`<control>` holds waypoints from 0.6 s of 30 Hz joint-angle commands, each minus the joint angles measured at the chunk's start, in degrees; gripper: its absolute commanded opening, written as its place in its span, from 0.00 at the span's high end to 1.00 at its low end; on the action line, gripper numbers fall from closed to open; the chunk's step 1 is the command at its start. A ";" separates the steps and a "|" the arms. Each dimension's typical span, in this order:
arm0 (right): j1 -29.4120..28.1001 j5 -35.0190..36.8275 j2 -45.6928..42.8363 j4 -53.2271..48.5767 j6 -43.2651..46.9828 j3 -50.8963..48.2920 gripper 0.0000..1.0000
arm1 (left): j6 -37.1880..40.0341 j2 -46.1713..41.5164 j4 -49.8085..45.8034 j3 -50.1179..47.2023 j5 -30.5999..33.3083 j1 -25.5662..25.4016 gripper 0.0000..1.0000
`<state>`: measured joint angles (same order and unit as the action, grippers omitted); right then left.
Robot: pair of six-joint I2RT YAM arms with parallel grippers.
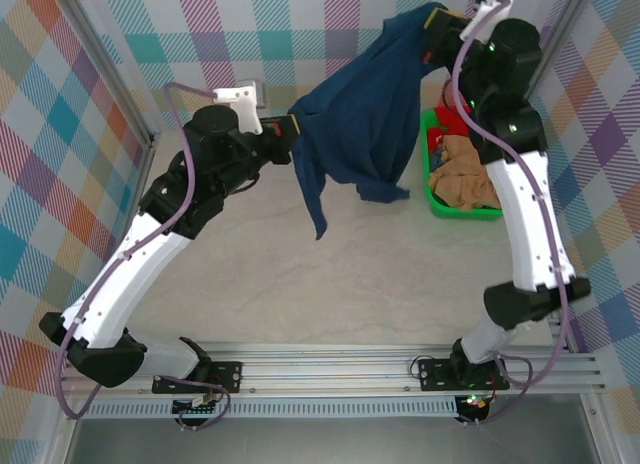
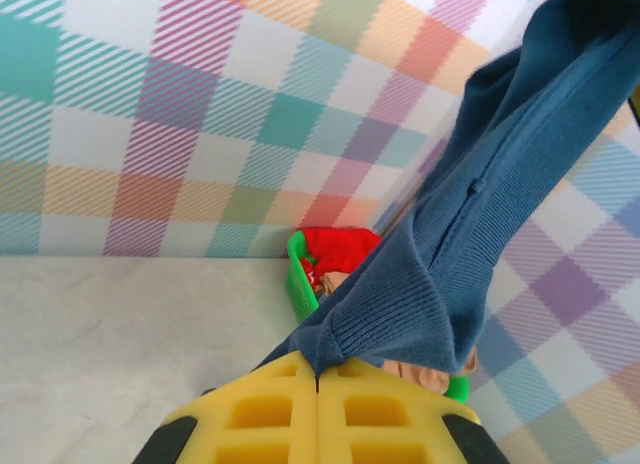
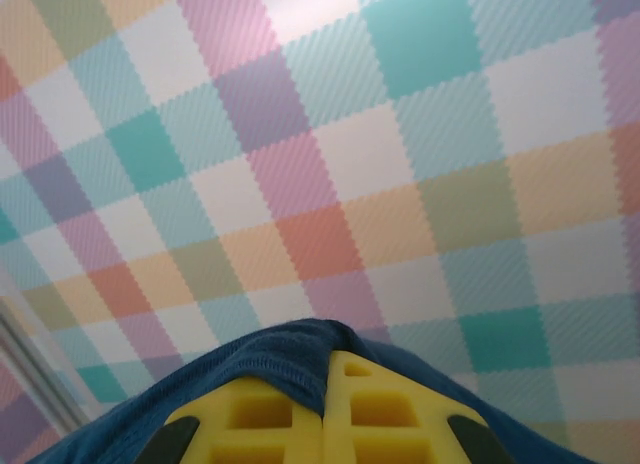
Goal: Fold and stack the t-shirts
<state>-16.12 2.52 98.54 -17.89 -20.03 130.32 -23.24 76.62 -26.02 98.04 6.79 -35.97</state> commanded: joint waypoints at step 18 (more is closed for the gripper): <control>-10.50 -20.88 23.31 -8.46 -16.85 -10.71 0.30 | -26.22 11.44 -19.69 -22.48 6.90 36.82 0.45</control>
<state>-28.60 -18.81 136.55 -32.25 -37.45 125.01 -50.11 91.20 -43.22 75.11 13.02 2.61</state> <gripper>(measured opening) 0.706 0.551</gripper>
